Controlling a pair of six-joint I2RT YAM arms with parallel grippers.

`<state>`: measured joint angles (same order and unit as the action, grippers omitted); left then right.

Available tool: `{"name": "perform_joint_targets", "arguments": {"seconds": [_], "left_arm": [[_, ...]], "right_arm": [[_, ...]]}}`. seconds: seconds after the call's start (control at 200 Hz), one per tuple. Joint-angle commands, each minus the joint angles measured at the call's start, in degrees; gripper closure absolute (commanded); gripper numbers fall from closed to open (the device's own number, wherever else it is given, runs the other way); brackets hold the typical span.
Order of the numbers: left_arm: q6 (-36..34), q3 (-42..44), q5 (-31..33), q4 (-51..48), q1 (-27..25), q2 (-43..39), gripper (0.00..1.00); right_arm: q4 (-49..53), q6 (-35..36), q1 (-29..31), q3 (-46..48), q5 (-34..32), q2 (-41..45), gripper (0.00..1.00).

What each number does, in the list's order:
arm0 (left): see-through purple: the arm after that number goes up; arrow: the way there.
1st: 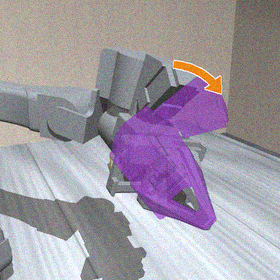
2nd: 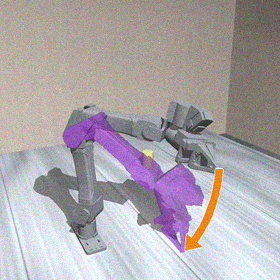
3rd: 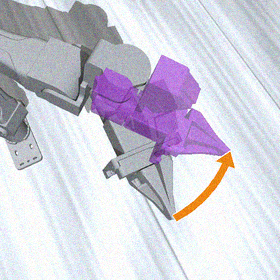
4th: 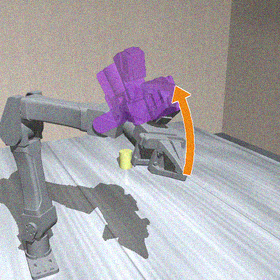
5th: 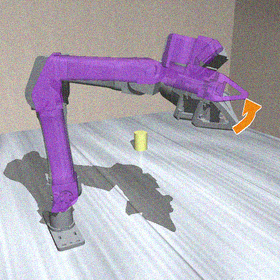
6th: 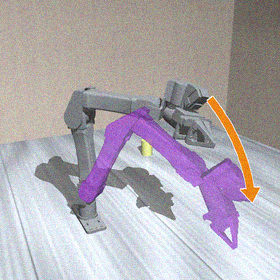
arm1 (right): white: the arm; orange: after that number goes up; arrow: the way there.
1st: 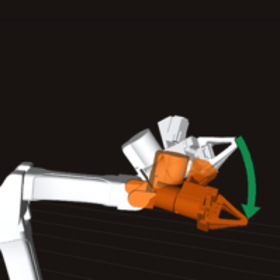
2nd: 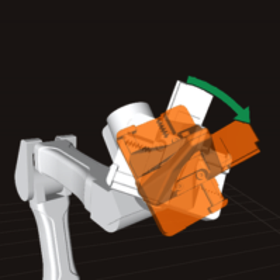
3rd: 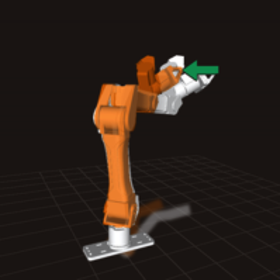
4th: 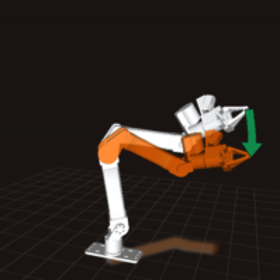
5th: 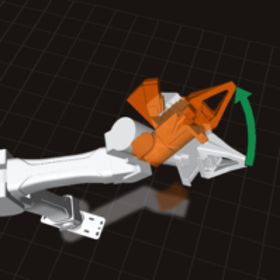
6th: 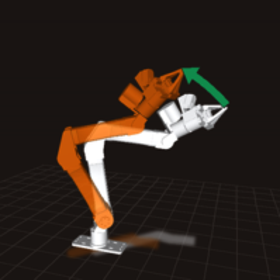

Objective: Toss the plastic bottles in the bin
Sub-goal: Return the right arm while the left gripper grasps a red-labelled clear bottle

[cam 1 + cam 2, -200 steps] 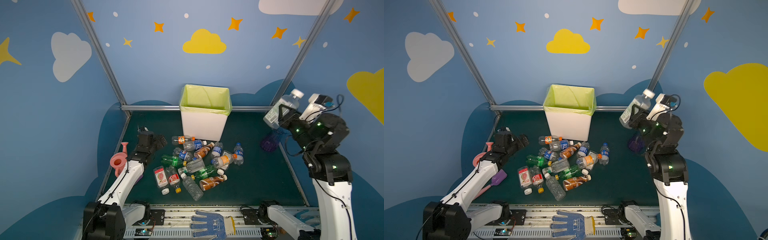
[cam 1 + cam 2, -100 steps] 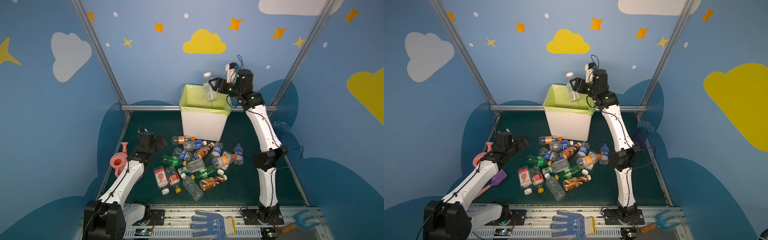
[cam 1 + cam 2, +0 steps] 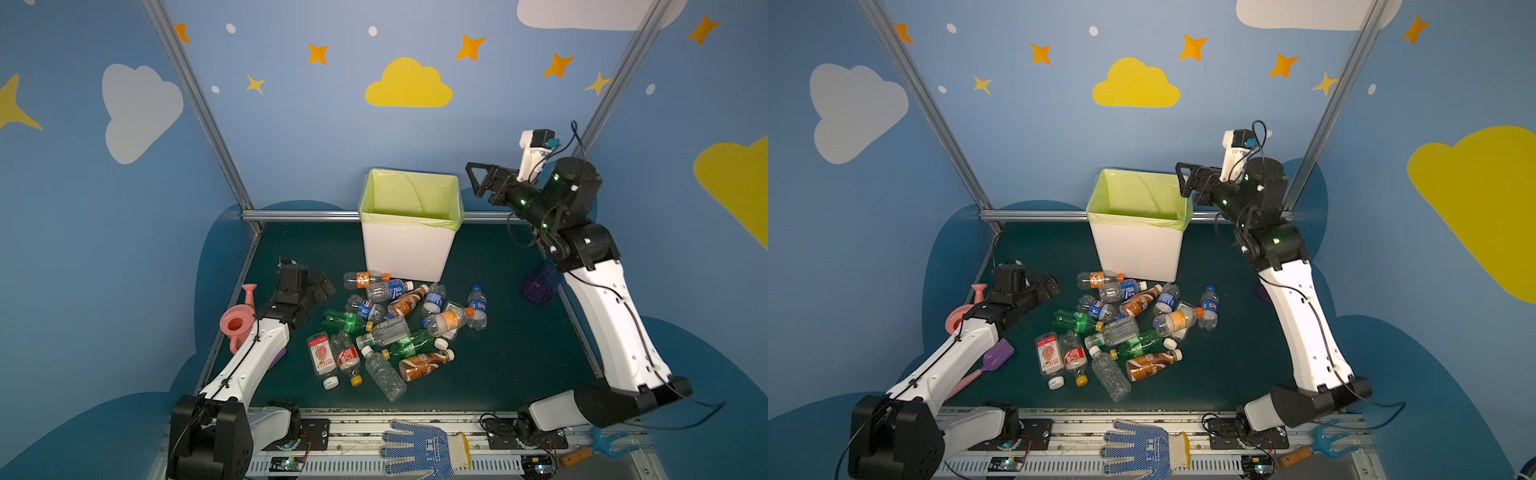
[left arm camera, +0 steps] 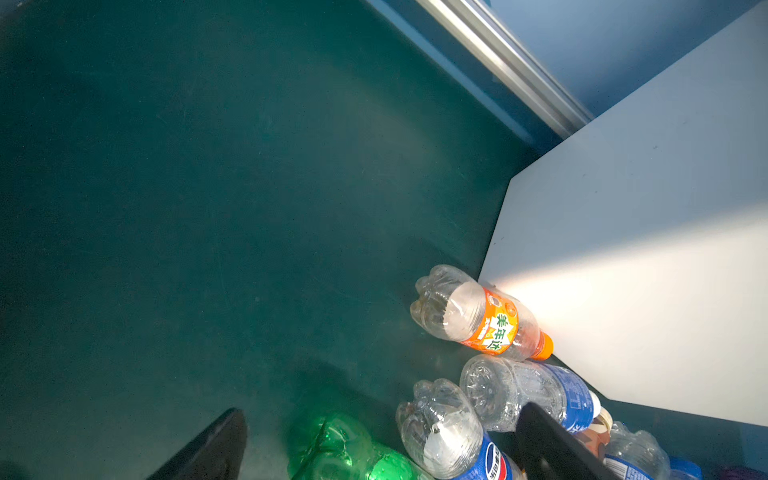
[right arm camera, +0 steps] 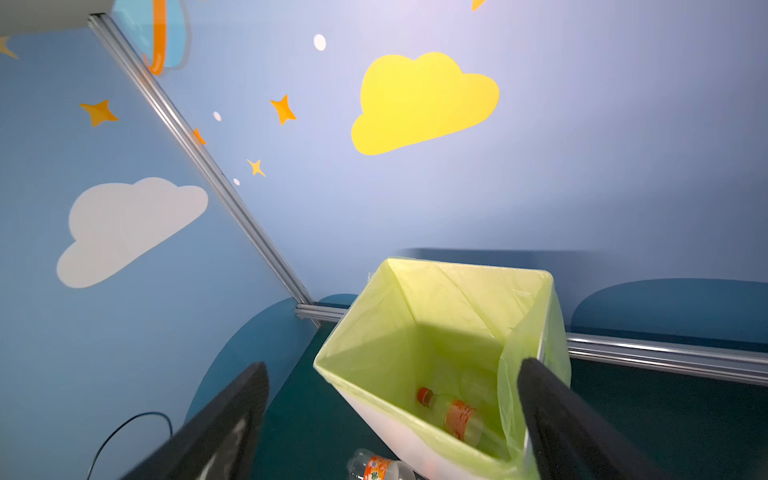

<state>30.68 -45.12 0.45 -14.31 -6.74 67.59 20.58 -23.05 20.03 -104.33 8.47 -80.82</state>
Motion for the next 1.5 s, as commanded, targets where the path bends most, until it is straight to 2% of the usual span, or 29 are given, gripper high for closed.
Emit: {"name": "perform_joint_targets", "arguments": {"seconds": [0.0, 0.19, 0.355, 0.486, 0.561, 0.681, 0.821, 0.971, 1.131, 1.216, 1.382, 1.492], "left_arm": [[-1.14, -1.2, -1.54, -3.49, 0.24, -0.57, 0.0], [-0.31, -0.98, -0.92, -8.36, -0.48, -1.78, 0.0], [1.72, 0.93, 5.05, -13.21, -4.09, -6.1, 0.0], [4.92, 2.5, 9.62, -19.65, -7.44, -9.14, 0.0], [8.99, 4.35, 11.86, -23.58, -9.68, -10.5, 0.0], [14.87, 9.42, 11.49, -25.68, -12.75, -12.55, 0.0], [17.55, 12.75, 9.58, -25.64, -14.25, -14.49, 0.01], [15.72, 13.41, 8.3, -25.38, -14.36, -15.06, 0.03], [13.88, 13.74, 6.66, -22.64, -14.35, -11.44, 0.09], [12.81, 13.75, 5.59, -20.77, -14.28, -8.95, 0.11], [13.36, 13.53, 5.05, -19.76, -14.27, -4.12, 0.24], [13.29, 13.83, 4.42, -18.52, -14.19, -2.01, 0.24]], "right_arm": [[-0.98, -0.29, -1.97, 13.8, -3.04, 2.94, 0.07], [-0.63, -5.93, -5.73, 37.55, -3.87, 15.05, 0.07], [-0.7, -10.94, -7.46, 55.67, -3.33, 23.82, 0.06], [-1.25, -13.82, -7.55, 65.41, -2.84, 28.59, 0.07], [-0.65, -14.74, -7.55, 69.76, -3.85, 30.77, 0.07], [-0.93, -15.29, -7.65, 72.42, -5.45, 32.6, 0.07], [-1.27, -14.79, -7.75, 72.05, -6.44, 31.07, 0.07], [0.18, -14.79, -7.73, 70.04, -7.85, 27.33, 0.07], [0.23, -15.34, -7.79, 68.75, -7.36, 24.97, 0.07], [0.14, -15.19, -7.79, 68.23, -7.24, 24.83, 0.07], [0.75, -14.99, -7.82, 67.88, -8.81, 25.77, 0.07], [0.39, -15.25, -7.86, 68.22, -9.53, 26.58, 0.06]]}}
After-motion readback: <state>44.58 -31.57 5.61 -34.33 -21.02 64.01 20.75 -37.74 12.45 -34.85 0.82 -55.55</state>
